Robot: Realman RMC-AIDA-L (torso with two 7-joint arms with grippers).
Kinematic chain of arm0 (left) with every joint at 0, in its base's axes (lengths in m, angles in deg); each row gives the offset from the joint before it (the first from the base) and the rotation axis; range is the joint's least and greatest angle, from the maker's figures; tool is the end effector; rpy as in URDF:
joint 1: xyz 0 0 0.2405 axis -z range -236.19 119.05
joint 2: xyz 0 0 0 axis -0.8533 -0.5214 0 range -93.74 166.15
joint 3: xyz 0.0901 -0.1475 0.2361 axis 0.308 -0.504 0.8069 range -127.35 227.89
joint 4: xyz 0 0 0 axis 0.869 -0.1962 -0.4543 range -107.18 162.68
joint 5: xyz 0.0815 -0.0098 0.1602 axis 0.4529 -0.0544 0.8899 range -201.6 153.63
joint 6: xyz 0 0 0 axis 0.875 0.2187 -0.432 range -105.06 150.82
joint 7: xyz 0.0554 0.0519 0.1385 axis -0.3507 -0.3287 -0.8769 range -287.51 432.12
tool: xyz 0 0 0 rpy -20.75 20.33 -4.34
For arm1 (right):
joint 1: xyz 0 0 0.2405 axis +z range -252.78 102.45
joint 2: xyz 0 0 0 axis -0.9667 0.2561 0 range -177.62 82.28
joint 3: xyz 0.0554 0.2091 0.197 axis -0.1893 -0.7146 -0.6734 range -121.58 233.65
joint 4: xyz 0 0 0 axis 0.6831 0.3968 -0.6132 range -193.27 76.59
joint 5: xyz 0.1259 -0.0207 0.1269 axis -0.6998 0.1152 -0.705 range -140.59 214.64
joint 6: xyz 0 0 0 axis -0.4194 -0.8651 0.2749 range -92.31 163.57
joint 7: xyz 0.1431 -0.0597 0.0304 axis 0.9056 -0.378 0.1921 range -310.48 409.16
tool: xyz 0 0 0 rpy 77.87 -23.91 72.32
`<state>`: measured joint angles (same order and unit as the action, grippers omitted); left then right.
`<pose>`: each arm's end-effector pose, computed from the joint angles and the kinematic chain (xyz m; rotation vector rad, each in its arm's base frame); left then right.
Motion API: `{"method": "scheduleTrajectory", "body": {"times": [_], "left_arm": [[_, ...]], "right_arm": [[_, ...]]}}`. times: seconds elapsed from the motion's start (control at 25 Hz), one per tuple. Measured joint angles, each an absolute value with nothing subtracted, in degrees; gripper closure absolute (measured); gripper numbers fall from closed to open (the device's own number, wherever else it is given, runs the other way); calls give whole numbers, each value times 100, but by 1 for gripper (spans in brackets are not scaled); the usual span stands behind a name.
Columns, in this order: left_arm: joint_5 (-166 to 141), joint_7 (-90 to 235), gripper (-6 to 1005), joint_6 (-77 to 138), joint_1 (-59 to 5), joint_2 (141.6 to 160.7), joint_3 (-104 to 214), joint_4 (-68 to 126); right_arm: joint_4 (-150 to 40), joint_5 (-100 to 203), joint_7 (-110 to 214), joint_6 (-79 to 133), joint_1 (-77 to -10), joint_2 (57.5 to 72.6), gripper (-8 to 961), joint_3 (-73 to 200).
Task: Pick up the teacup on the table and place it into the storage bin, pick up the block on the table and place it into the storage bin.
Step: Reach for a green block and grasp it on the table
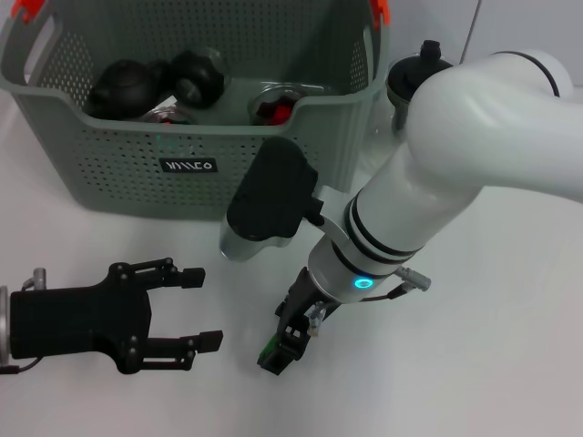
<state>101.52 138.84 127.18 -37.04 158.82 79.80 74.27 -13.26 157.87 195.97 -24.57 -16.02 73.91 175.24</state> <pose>-0.2957 0.2550 -0.0258 -2.8091 -0.4342 -0.6724 0.1336 0.3387 -0.1774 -2.9713 0.4430 -0.6082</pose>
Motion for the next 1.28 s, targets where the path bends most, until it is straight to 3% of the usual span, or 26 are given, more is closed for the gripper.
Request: {"method": "scheduleTrajectory", "body": {"times": [0.96, 1.28], "left_arm": [[10152, 13838, 169, 12668, -3748, 15904, 7980, 7424], [10152, 13832, 169, 12629, -3744, 15888, 7980, 7366]], "right_arm": [[-1105, 15831, 19596, -2463, -1633, 7388, 199, 17685], [-1079, 16047, 19641, -2443, -1654, 7404, 269, 17712]]}}
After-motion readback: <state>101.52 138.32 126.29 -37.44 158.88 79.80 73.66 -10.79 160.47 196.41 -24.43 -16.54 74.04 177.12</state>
